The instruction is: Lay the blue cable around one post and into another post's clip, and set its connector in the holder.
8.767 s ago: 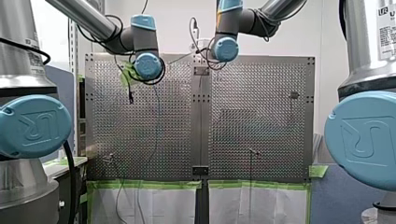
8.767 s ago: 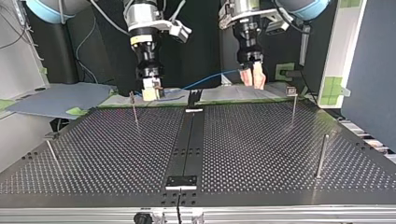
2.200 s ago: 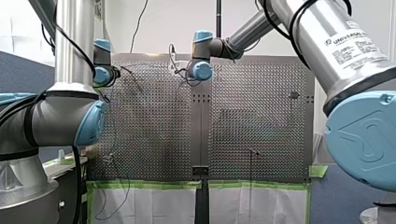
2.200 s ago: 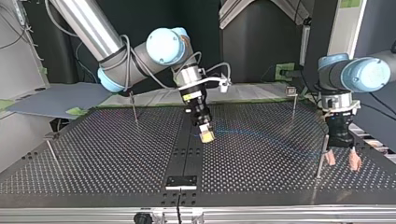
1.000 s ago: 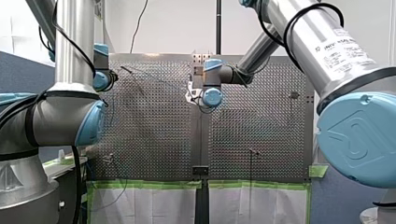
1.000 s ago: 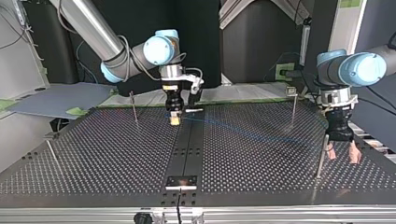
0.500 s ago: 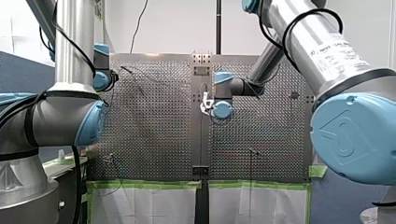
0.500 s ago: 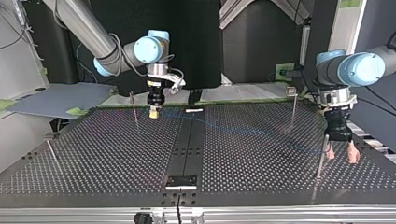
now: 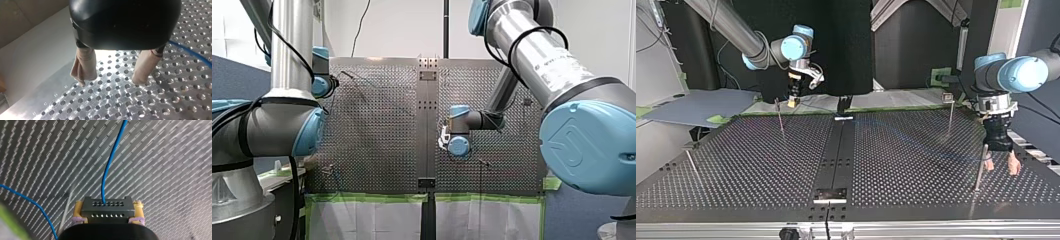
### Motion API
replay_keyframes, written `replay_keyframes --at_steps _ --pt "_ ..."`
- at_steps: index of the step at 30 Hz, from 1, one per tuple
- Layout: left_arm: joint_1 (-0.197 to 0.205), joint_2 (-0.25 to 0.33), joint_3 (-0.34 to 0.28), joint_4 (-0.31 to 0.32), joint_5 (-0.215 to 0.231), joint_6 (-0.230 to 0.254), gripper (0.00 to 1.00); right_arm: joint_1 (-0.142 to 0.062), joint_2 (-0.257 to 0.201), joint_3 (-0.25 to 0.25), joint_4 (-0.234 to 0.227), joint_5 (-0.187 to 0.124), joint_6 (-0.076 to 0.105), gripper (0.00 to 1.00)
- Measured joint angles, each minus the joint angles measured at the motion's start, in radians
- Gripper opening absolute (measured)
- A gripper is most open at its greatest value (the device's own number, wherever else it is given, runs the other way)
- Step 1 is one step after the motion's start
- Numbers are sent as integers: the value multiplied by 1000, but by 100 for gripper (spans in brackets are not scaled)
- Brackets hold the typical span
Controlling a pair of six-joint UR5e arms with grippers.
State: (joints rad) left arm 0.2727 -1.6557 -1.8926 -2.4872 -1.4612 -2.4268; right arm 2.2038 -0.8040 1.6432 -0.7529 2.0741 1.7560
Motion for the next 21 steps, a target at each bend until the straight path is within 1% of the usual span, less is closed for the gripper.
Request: replay_keyframes --at_steps 1,2,4,5,10,14,18,21 --pt "0 0 0 0 0 0 100 -5 9 9 -9 6 6 0" --pt "0 0 0 0 0 -1 100 -12 21 21 -21 14 16 0" --pt "0 0 0 0 0 -1 100 -23 39 39 -39 21 32 0" --pt "0 0 0 0 0 -1 100 -31 52 52 -52 24 41 0" --pt "0 0 0 0 0 -1 100 -73 99 99 -99 22 67 0" --pt "0 0 0 -1 0 -1 100 -110 132 136 -136 -3 70 0" --pt "0 0 0 -1 0 -1 100 -147 142 173 -173 -37 72 0" --pt "0 0 0 -1 0 -1 100 -174 144 200 -200 -64 80 0"
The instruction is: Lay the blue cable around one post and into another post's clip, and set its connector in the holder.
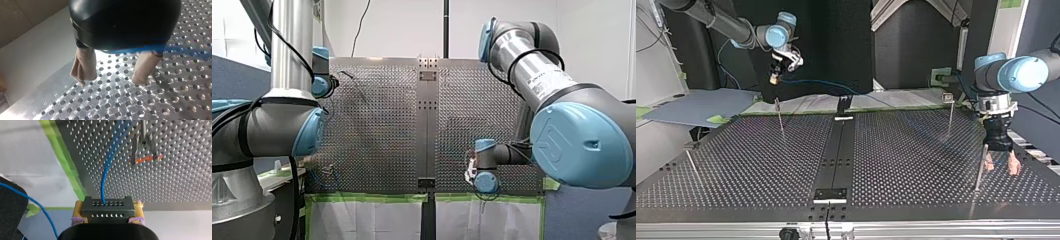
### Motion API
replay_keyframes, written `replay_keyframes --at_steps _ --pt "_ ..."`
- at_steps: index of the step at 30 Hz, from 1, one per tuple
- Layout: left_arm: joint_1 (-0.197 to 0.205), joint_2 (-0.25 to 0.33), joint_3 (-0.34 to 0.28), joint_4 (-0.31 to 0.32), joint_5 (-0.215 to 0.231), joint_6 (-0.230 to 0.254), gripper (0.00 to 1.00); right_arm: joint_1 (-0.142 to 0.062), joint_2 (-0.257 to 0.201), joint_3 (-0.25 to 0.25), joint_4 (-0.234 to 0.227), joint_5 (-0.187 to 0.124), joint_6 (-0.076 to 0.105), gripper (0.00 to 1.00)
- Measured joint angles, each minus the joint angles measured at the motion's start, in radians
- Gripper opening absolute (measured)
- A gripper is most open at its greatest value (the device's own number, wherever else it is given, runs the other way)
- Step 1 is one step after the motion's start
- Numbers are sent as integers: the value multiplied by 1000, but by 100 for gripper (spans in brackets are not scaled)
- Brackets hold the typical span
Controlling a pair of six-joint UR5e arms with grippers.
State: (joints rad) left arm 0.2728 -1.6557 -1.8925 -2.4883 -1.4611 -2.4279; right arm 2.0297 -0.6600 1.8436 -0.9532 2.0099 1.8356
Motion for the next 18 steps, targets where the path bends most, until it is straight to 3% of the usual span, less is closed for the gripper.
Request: replay_keyframes --at_steps 6,12,18 --pt "0 0 0 0 0 0 100 -49 0 49 -50 -49 15 0" --pt "0 0 0 -1 0 0 100 -102 0 102 -102 -102 43 0" --pt "0 0 0 -2 0 0 100 -151 0 151 -151 -151 46 0"
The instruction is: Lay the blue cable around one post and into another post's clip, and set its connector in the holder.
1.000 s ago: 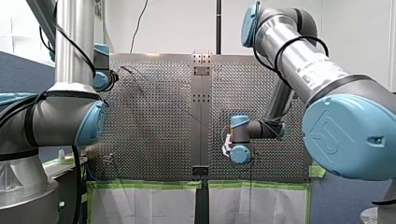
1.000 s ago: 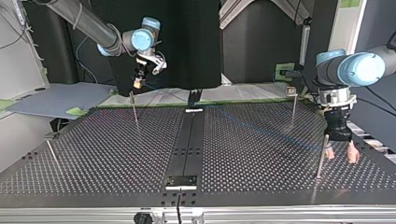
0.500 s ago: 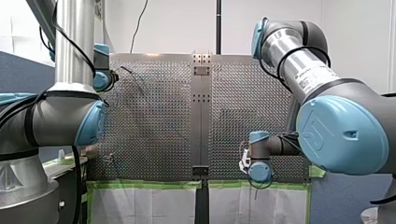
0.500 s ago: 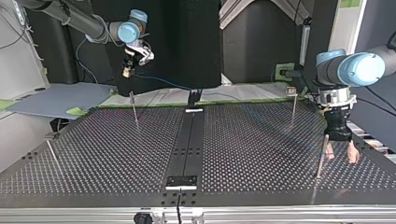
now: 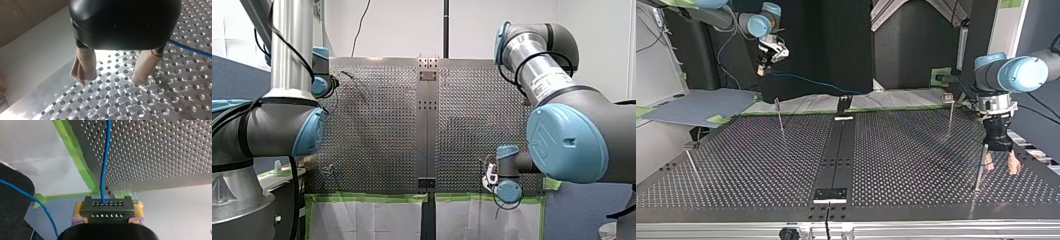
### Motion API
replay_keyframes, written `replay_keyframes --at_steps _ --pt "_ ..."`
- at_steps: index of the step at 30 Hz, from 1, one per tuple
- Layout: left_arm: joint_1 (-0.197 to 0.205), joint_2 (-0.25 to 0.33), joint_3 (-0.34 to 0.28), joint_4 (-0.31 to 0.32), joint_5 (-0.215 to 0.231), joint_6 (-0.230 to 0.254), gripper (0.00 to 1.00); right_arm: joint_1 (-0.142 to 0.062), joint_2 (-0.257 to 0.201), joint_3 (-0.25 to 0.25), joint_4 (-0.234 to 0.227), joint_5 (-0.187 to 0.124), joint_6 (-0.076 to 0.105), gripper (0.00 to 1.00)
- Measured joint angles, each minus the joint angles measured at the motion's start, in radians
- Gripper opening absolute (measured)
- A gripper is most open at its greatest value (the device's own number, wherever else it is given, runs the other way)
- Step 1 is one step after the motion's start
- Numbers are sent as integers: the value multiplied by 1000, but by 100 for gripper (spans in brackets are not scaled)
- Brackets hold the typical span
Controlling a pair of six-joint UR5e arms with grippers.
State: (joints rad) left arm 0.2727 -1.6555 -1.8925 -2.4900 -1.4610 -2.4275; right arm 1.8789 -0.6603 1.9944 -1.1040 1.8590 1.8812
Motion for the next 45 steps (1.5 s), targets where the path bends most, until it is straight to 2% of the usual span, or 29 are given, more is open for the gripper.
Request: replay_keyframes --at_steps 4,7,14,20,28,37,45 --pt "0 0 0 -2 0 4 100 -31 -1 24 -31 -31 2 0" --pt "0 0 0 -3 0 6 100 -57 -1 17 -58 -57 14 0" --pt "0 0 0 -5 0 7 100 -119 -1 -38 -114 -119 69 0" --pt "0 0 0 -7 0 11 100 -169 1 -82 -123 -169 111 0" --pt "0 0 0 -6 0 13 100 -234 8 -91 -126 -234 166 0" --pt "0 0 0 -7 0 13 100 -311 74 -120 -155 -311 226 0" --pt "0 0 0 -7 0 14 100 -397 159 -125 -219 -396 305 0"
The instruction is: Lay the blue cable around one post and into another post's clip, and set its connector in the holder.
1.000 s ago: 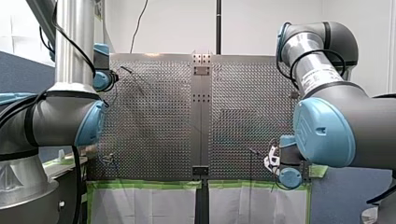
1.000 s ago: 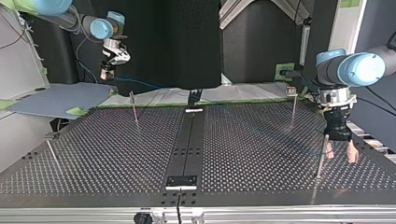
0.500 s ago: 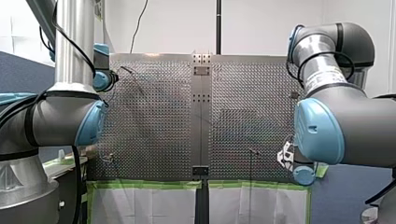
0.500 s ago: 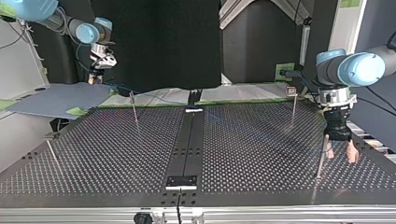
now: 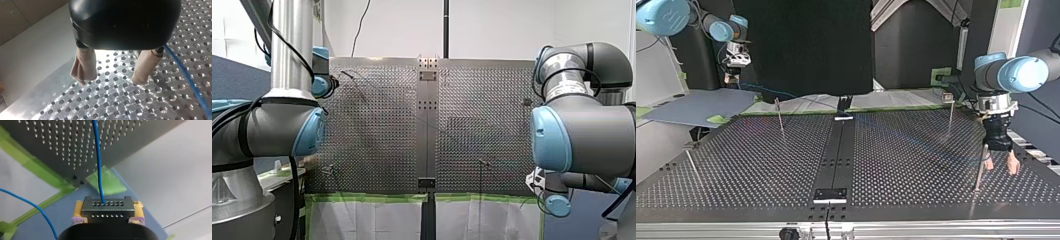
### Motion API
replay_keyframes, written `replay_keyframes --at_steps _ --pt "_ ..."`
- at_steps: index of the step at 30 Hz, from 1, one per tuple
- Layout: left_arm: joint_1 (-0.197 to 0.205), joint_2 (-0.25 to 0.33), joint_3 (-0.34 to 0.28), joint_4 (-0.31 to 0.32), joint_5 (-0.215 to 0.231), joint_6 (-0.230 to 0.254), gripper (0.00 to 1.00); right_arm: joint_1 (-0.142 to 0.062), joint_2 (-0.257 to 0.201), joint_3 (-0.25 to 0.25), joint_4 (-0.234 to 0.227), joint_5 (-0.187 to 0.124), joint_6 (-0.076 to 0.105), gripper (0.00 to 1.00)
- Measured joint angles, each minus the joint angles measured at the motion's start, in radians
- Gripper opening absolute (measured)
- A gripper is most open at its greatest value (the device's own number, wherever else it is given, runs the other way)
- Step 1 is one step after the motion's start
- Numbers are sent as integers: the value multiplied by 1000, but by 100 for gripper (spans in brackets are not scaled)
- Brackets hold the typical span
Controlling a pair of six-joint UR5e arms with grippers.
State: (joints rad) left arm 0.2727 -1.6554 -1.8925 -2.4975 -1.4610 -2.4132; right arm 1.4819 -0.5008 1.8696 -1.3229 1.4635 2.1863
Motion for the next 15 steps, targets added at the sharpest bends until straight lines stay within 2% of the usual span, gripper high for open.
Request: replay_keyframes --at_steps 3,8,15 --pt "0 0 0 0 0 0 100 -29 26 0 -3 -14 29 0" --pt "0 0 0 0 0 1 100 -78 41 0 -3 -19 73 0" --pt "0 0 0 0 0 2 100 -139 42 0 -8 -26 74 0"
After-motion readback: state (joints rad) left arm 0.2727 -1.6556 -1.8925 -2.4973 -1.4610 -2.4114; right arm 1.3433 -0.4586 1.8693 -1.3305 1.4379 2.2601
